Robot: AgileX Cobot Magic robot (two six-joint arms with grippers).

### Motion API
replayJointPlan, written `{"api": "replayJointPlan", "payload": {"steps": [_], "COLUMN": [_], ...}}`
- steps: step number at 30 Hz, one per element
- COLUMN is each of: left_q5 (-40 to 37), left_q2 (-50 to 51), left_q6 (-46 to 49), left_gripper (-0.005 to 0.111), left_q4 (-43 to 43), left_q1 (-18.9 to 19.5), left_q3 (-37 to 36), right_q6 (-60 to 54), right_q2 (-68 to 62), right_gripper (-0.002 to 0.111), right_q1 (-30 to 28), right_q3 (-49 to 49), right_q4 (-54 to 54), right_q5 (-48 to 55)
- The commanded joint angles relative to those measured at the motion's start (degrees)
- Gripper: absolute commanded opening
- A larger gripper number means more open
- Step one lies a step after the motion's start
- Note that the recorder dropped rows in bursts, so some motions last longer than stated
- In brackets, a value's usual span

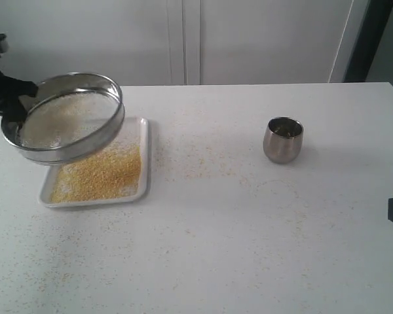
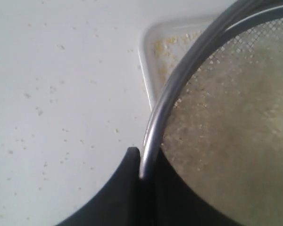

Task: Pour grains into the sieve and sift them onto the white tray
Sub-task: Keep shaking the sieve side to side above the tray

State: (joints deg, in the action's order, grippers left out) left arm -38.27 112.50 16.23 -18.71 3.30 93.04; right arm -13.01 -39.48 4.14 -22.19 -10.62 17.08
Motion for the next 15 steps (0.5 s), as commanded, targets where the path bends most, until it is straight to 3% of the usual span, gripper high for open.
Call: {"api": "replayJointPlan", "payload": {"steps": [1, 3, 5, 6, 8, 9, 10, 11, 13, 15], "left_q5": [-0.8, 0.6, 1.5, 1.6, -0.2, -1.3, -1.1, 0.4, 1.8, 1.2], "left_q2": [-1.5, -2.2, -2.6, -2.6, -2.1, -2.0, -2.0, -2.0, -2.0, -2.0], "left_q6": [6.5, -8.5, -14.5, -9.8, 4.1, 8.5, 7.2, 1.2, -16.2, -20.7], "left_gripper": [0.0, 0.0, 0.0, 0.0, 0.0, 0.0, 0.0, 0.0, 0.0, 0.0], "left_q4": [1.7, 17.6, 13.9, 4.6, -6.1, -5.5, -0.7, 7.7, 20.7, 14.3], "left_q1": [-5.8, -3.0, 0.7, 1.3, -1.6, -5.0, -6.8, -7.7, -5.1, -1.0], "left_q3": [-2.1, -2.1, -2.1, -2.4, -3.0, -3.3, -3.3, -3.1, -1.9, -0.7], "right_q6": [-0.3, -0.3, -0.3, -0.3, -0.3, -0.3, -0.3, -0.3, -0.3, -0.3], "right_q2": [0.0, 0.0, 0.0, 0.0, 0.0, 0.0, 0.0, 0.0, 0.0, 0.0], "right_gripper": [0.0, 0.0, 0.0, 0.0, 0.0, 0.0, 0.0, 0.0, 0.0, 0.0], "right_q1": [-0.2, -0.2, -0.2, -0.2, -0.2, -0.2, -0.2, -0.2, -0.2, -0.2], "right_q3": [-0.3, -0.3, -0.3, -0.3, -0.3, -0.3, -0.3, -0.3, -0.3, -0.3], "right_q4": [0.0, 0.0, 0.0, 0.0, 0.0, 0.0, 0.0, 0.0, 0.0, 0.0], "right_q5": [-0.4, -0.4, -0.4, -0.4, -0.4, -0.4, -0.4, -0.4, -0.4, -0.4]}}
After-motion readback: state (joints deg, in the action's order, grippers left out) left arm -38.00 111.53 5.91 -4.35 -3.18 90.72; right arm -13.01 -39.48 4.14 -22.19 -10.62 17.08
